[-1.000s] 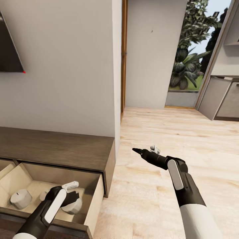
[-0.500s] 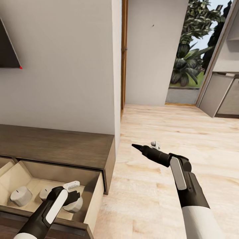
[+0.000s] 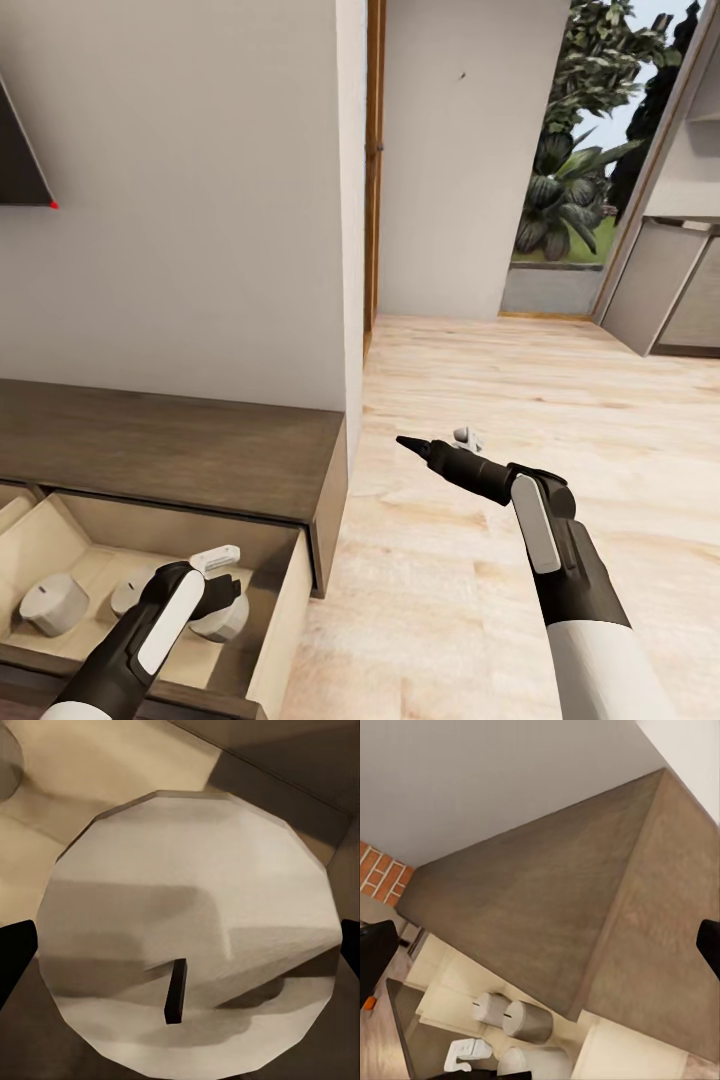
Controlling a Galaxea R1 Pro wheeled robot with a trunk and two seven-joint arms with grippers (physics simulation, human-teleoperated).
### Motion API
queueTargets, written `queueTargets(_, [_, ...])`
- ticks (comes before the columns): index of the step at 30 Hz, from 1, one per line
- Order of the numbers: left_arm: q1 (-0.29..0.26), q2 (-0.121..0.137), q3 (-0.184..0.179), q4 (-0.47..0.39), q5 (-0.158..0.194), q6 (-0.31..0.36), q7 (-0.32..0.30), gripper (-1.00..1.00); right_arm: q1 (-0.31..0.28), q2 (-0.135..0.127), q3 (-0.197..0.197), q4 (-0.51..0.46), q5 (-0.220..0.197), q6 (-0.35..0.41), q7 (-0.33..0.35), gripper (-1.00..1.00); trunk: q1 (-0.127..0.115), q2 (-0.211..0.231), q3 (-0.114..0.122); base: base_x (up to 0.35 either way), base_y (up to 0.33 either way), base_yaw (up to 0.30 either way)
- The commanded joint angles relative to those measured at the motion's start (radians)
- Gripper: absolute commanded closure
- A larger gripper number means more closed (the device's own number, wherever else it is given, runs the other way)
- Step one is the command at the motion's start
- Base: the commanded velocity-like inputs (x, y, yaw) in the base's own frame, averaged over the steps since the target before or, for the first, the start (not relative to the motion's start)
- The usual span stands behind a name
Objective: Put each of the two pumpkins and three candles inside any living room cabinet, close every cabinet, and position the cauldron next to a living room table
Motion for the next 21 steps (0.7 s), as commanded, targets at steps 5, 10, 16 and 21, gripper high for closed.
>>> queueTargets(5, [-0.001,0.002,-0.003,-0.001,0.009,0.001,0.009,1.0,-0.001,0.001,-0.003,-0.001,0.004,0.006,0.007,-1.0,0.0,0.0,-0.001,0.013,0.0,0.0])
queueTargets(10, [-0.001,0.001,-0.003,-0.001,0.008,0.001,0.009,1.0,-0.001,0.001,-0.003,0.0,0.004,0.005,0.006,-1.0,0.001,-0.001,-0.009,0.0,0.0,0.0])
queueTargets(16, [-0.001,0.001,-0.004,0.0,0.008,-0.007,0.01,1.0,-0.001,0.001,-0.003,0.0,0.005,0.005,0.006,-1.0,0.003,-0.002,-0.032,0.0,0.0,0.0])
queueTargets(21, [-0.001,0.0,-0.006,0.007,-0.001,-0.05,0.016,1.0,-0.001,0.001,-0.003,0.001,0.006,0.004,0.006,-1.0,0.006,-0.003,-0.051,0.0,0.0,0.0])
